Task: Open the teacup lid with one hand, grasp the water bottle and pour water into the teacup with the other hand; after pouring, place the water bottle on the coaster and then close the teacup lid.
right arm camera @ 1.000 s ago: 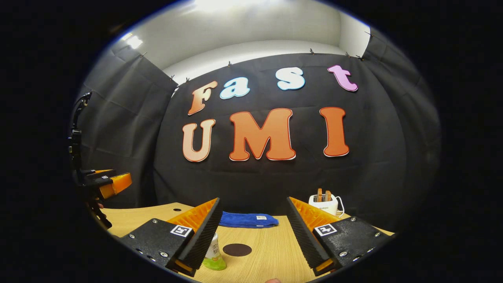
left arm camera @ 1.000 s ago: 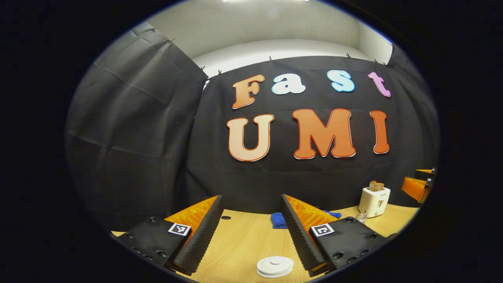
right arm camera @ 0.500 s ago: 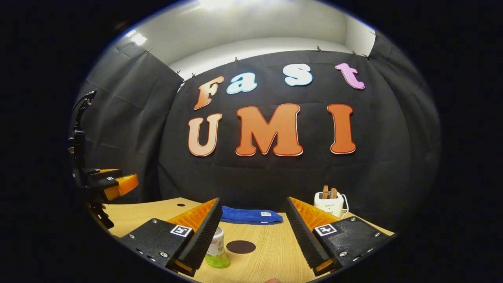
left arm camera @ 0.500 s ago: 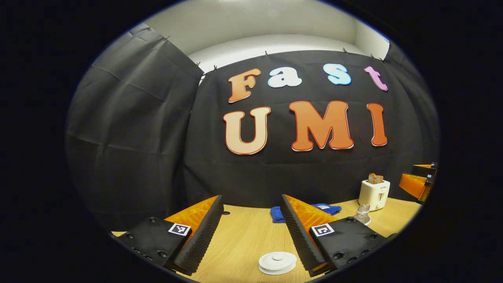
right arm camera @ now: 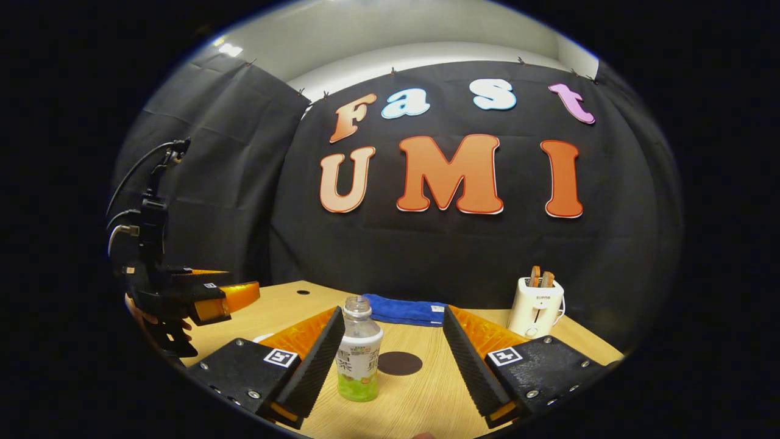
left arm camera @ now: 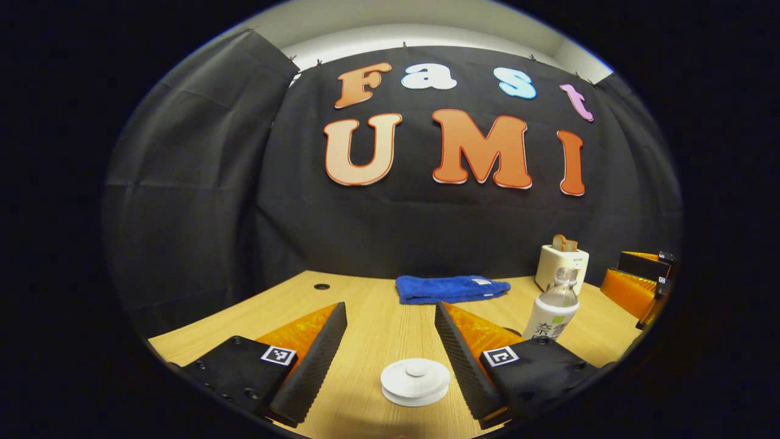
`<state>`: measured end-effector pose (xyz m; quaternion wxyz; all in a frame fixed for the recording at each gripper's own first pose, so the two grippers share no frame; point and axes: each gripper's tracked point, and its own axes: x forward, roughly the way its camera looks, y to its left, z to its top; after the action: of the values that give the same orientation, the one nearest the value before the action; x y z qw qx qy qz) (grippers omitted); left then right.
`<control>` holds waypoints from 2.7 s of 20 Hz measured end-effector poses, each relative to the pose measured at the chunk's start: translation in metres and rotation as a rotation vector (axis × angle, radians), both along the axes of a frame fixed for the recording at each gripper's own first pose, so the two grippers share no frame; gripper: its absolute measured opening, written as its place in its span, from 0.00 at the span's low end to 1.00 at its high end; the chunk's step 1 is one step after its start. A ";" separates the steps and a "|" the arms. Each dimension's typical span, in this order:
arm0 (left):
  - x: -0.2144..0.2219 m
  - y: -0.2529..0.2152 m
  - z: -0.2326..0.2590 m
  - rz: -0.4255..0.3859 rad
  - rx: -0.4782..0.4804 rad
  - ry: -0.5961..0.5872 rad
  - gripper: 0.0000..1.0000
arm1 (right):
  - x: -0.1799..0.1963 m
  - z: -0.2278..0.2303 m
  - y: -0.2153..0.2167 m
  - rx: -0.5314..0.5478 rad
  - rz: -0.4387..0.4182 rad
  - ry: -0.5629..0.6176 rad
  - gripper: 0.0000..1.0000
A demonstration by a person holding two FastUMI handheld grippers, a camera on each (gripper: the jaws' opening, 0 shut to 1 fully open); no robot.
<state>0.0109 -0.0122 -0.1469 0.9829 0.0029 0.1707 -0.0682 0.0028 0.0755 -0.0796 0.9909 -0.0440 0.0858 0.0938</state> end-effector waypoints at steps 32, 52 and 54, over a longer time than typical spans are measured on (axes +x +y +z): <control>0.007 -0.028 -0.099 -0.080 0.176 0.161 0.29 | 0.001 -0.081 0.018 -0.073 0.102 0.163 0.98; 0.014 0.036 -0.045 0.068 0.078 0.029 0.29 | 0.019 -0.132 0.033 -0.091 0.066 0.316 0.72; 0.013 0.043 -0.045 0.076 0.066 0.037 0.29 | 0.025 -0.131 0.029 -0.120 0.041 0.310 0.66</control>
<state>0.0235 0.0311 -0.1922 0.9809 0.0273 0.1910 -0.0252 0.0278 0.1045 -0.2103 0.9592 -0.0899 0.2422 0.1146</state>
